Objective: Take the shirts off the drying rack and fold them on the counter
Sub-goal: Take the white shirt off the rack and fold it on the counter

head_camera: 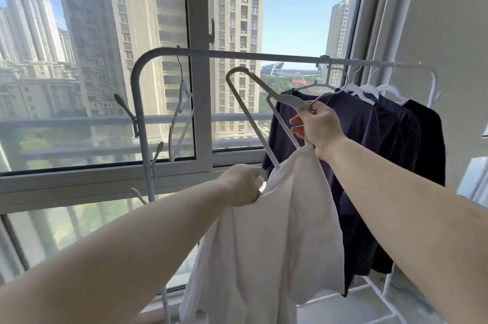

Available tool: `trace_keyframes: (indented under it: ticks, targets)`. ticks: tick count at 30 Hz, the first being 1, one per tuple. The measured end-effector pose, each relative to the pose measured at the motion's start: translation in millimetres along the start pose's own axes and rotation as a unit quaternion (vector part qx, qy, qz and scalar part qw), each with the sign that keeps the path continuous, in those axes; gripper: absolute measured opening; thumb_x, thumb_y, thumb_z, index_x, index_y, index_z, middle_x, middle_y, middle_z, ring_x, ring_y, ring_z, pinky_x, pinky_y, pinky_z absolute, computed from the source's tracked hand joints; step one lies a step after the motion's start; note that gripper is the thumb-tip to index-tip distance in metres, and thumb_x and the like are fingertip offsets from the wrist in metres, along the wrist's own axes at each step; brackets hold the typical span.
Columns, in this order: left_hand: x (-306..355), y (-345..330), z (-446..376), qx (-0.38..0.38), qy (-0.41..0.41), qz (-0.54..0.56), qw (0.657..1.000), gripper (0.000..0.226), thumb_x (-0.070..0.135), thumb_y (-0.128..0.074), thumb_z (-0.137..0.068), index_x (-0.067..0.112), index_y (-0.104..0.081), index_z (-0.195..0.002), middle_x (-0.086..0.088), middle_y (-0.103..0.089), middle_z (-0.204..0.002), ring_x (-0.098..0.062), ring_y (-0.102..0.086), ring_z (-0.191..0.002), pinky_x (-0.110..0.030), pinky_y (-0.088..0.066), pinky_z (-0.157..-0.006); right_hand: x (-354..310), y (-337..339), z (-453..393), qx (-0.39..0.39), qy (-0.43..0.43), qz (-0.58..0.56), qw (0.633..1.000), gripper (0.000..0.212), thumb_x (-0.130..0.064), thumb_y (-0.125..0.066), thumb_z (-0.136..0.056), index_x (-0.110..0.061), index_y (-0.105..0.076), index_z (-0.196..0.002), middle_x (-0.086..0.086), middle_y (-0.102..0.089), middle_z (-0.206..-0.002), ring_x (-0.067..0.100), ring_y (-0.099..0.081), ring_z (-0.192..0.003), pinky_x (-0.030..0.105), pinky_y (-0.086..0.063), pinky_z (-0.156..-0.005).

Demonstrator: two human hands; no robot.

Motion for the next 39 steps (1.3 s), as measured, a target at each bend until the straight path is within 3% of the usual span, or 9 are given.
trace_keyframes:
  ticks: [4,8,12,14,19,23,26,31,39]
  targets:
    - [-7.3,32.9,-5.1,0.136,0.005,0.162,0.977,0.048,0.027,-0.058,-0.093,0.018,-0.037,-0.136,-0.009,-0.064,-0.105,-0.025,-0.061,-0.097,-0.033,-0.048,-0.083,-5.7,-11.0,10.2,-0.094,-0.022,0.025,0.995,0.011,-0.023,-0.057,-0.096,-0.015,-0.061,-0.089,0.005,-0.065,-0.076,0.013,-0.053,-0.049,0.027,-0.052,-0.055]
    - [1.9,45.9,-15.4,0.142,-0.016,0.184,0.973,0.075,0.028,-0.051,-0.097,0.024,0.0,-0.152,-0.009,-0.063,-0.12,-0.029,-0.063,-0.102,-0.044,-0.049,-0.093,27.0,-27.7,35.3,-0.225,-0.114,0.105,0.962,0.015,-0.015,-0.053,-0.098,-0.005,-0.061,-0.106,0.006,-0.064,-0.072,0.014,-0.049,-0.05,0.029,-0.051,-0.06]
    - [-0.2,39.5,-29.5,0.125,0.003,0.14,0.982,0.031,0.033,-0.05,-0.097,0.017,-0.048,-0.124,-0.007,-0.065,-0.106,-0.03,-0.061,-0.103,-0.038,-0.05,-0.085,42.1,-28.5,45.0,-0.243,-0.127,0.036,0.961,0.01,-0.009,-0.056,-0.095,-0.007,-0.061,-0.103,0.006,-0.064,-0.072,0.014,-0.049,-0.051,0.028,-0.051,-0.065]
    - [-2.9,40.2,-31.1,0.148,0.009,0.177,0.973,0.012,0.03,-0.05,-0.096,0.018,-0.052,-0.099,-0.003,-0.061,-0.089,-0.027,-0.061,-0.09,-0.036,-0.048,-0.076,50.4,-22.3,46.4,-0.254,-0.133,0.049,0.957,0.016,-0.008,-0.062,-0.09,-0.006,-0.064,-0.106,0.003,-0.064,-0.074,0.014,-0.052,-0.059,0.029,-0.05,-0.071]
    - [-10.0,39.1,-43.6,0.138,0.04,0.246,0.959,0.015,0.027,-0.052,-0.096,0.014,-0.052,-0.104,-0.006,-0.063,-0.097,-0.025,-0.058,-0.088,-0.034,-0.045,-0.078,114.7,10.2,75.4,-0.354,-0.262,0.271,0.856,0.027,-0.029,-0.058,-0.095,-0.008,-0.067,-0.11,0.005,-0.071,-0.1,0.021,-0.067,-0.092,0.037,-0.053,-0.091]
    - [-4.4,37.1,-48.5,0.132,0.015,0.279,0.951,0.043,0.03,-0.06,-0.092,0.013,-0.038,-0.125,0.001,-0.054,-0.093,-0.023,-0.057,-0.093,-0.035,-0.047,-0.085,116.0,17.6,65.2,-0.292,-0.269,0.209,0.894,0.029,-0.036,-0.048,-0.099,-0.012,-0.063,-0.091,0.001,-0.068,-0.079,0.015,-0.065,-0.069,0.027,-0.054,-0.067]
    - [10.7,28.3,-50.0,0.117,-0.025,0.244,0.962,0.037,0.042,-0.067,-0.084,0.017,-0.041,-0.093,0.001,-0.049,-0.091,-0.021,-0.053,-0.081,-0.035,-0.047,-0.077,108.5,9.3,45.0,-0.256,-0.248,0.163,0.92,0.033,-0.035,-0.045,-0.101,-0.011,-0.059,-0.083,0.002,-0.062,-0.07,0.013,-0.061,-0.056,0.023,-0.05,-0.052]
    - [23.8,-17.2,-62.2,-0.029,-0.021,0.231,0.972,0.047,0.052,-0.079,-0.066,0.018,-0.046,-0.067,0.009,-0.034,-0.059,-0.011,-0.035,-0.055,-0.024,-0.032,-0.056,109.4,-12.8,12.5,-0.228,-0.255,0.132,0.93,0.035,-0.033,-0.044,-0.101,-0.008,-0.061,-0.084,0.008,-0.062,-0.072,0.019,-0.059,-0.062,0.03,-0.052,-0.061]
    - [13.4,-35.3,-79.3,-0.065,0.003,0.272,0.96,0.026,0.024,-0.069,-0.085,0.025,-0.061,-0.11,0.002,-0.054,-0.088,-0.014,-0.05,-0.077,-0.019,-0.04,-0.065,126.5,-36.4,-34.4,-0.218,-0.226,0.182,0.932,0.04,-0.036,-0.041,-0.101,-0.009,-0.063,-0.081,0.008,-0.061,-0.078,0.024,-0.056,-0.076,0.034,-0.046,-0.071]
Point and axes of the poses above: each hand's wrist, its own z-axis away from the middle knuckle, its own y-axis out of the back of the hand, x = y × z, the point moved 8 cm from there along -z, towards the middle knuckle
